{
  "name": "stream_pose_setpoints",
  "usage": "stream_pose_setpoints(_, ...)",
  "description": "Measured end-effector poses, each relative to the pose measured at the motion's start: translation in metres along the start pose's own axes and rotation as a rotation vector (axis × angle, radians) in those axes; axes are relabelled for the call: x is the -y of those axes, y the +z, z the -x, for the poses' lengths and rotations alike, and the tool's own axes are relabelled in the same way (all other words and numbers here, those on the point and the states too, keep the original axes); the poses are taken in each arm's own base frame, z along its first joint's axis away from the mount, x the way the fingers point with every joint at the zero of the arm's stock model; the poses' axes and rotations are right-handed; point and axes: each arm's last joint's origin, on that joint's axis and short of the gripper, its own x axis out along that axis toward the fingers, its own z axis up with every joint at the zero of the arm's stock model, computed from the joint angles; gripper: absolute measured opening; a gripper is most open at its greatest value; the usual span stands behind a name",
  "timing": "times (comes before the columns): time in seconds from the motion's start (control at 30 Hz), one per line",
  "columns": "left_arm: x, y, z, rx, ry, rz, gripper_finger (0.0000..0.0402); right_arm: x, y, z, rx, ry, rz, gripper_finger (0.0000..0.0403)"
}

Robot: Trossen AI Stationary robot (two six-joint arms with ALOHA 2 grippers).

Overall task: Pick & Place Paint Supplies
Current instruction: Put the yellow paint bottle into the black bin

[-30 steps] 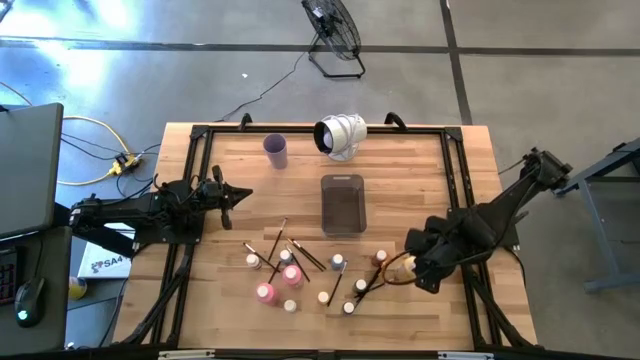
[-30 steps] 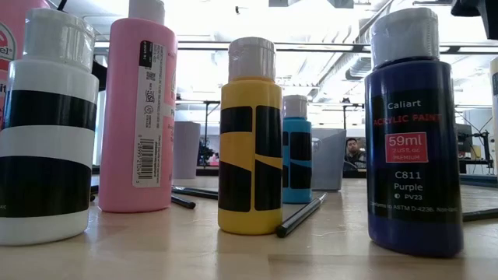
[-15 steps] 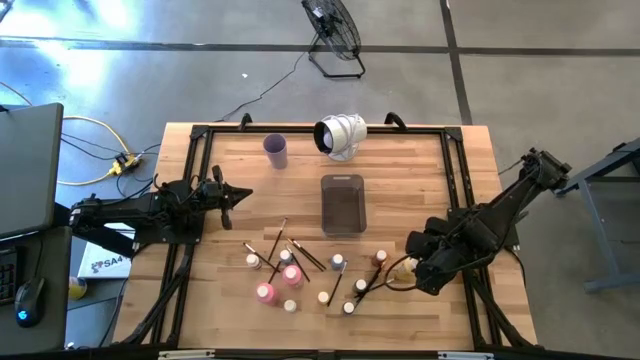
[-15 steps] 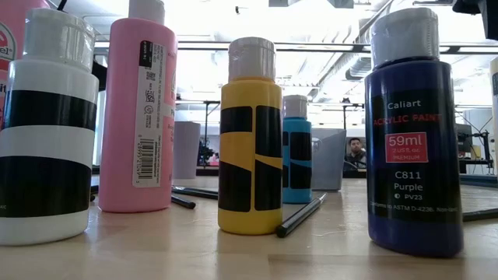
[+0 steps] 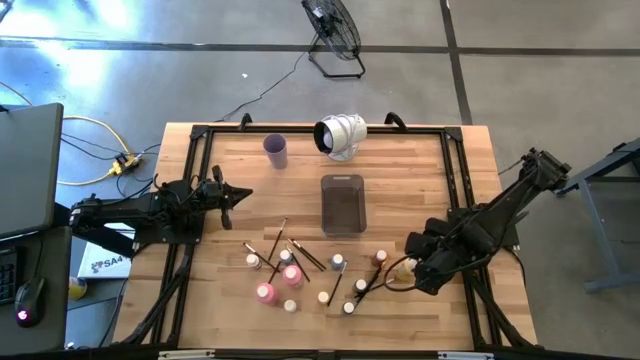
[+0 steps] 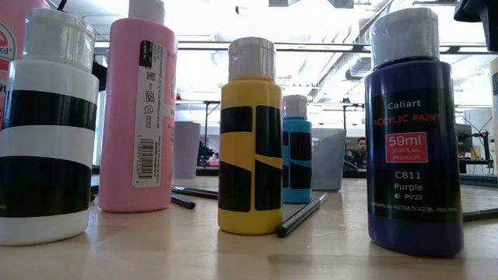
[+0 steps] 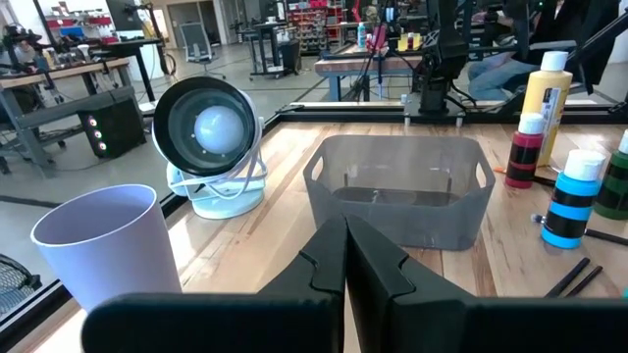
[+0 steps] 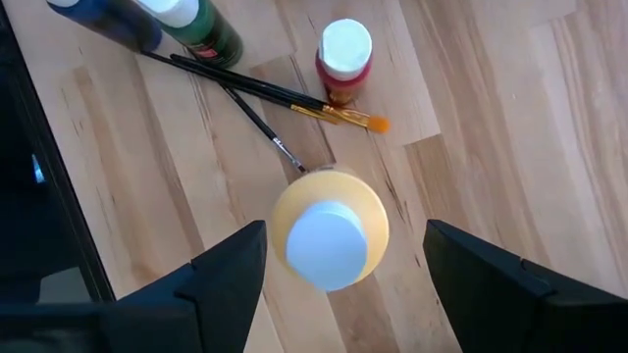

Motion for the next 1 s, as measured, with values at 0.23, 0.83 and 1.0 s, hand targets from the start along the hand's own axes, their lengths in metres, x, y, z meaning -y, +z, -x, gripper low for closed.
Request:
stream_pose_setpoints(0.23, 0.0, 0.0, 0.0, 0.0, 0.0, 0.0, 0.0, 0.0014, -0.0032, -0.0099, -0.012, -0.005, 0.002, 0.0267)
stream_pose_setpoints(0.83, 0.0, 0.0, 0.0, 0.0, 0.0, 0.0, 0.0, 0.0003, -0.004, -0.0097, -0.046, 0.024, 0.004, 0.0141)
stream_pose_setpoints(1.0, 0.0, 0.0, 0.0, 0.0, 0.0, 0.0, 0.0, -0.0006, -0.0034, -0.0096, -0.04, 0.034, 0.002, 0.0113)
